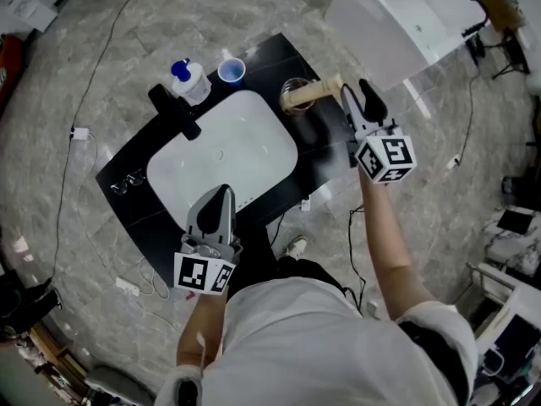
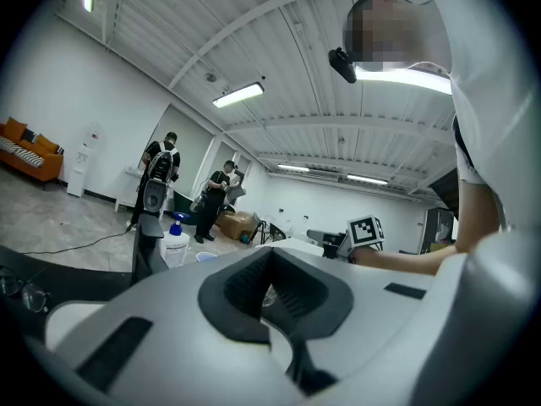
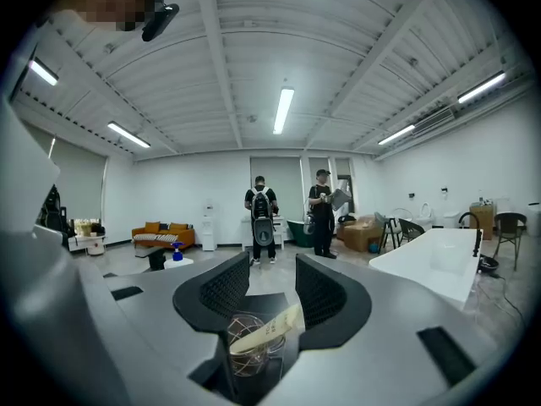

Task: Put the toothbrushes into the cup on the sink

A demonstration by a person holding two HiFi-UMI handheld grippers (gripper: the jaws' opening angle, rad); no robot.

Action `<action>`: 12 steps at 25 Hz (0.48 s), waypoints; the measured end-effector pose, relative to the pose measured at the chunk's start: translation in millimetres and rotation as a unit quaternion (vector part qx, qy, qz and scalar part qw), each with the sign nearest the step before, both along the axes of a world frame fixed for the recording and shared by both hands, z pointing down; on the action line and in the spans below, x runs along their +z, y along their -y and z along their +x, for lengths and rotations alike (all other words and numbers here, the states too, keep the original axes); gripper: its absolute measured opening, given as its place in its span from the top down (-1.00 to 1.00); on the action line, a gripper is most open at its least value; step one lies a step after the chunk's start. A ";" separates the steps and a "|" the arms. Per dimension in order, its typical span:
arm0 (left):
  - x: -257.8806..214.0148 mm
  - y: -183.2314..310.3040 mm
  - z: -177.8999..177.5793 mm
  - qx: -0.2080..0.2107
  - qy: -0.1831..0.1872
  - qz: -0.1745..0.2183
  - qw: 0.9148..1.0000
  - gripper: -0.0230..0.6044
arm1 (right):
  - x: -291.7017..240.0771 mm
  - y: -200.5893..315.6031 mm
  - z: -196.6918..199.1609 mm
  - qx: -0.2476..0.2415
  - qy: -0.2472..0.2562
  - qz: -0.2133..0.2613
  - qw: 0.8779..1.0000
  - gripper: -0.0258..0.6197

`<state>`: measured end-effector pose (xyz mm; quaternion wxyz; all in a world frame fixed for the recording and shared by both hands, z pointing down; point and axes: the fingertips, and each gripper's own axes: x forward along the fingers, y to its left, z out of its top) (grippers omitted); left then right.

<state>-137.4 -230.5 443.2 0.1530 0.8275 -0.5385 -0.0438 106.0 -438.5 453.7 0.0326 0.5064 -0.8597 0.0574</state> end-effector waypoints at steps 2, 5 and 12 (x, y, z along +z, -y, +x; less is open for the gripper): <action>-3.9 -3.0 6.2 0.005 -0.001 0.004 1.000 0.92 | -5.9 -10.2 6.8 0.001 0.000 0.003 1.000 0.36; -9.3 -10.0 16.1 0.010 -0.001 0.011 1.000 0.92 | -12.3 -30.3 21.5 0.005 0.006 0.001 1.000 0.37; -23.1 -29.9 45.5 0.023 -0.001 0.028 0.999 0.92 | -32.1 -86.3 59.0 0.016 0.035 0.004 0.999 0.61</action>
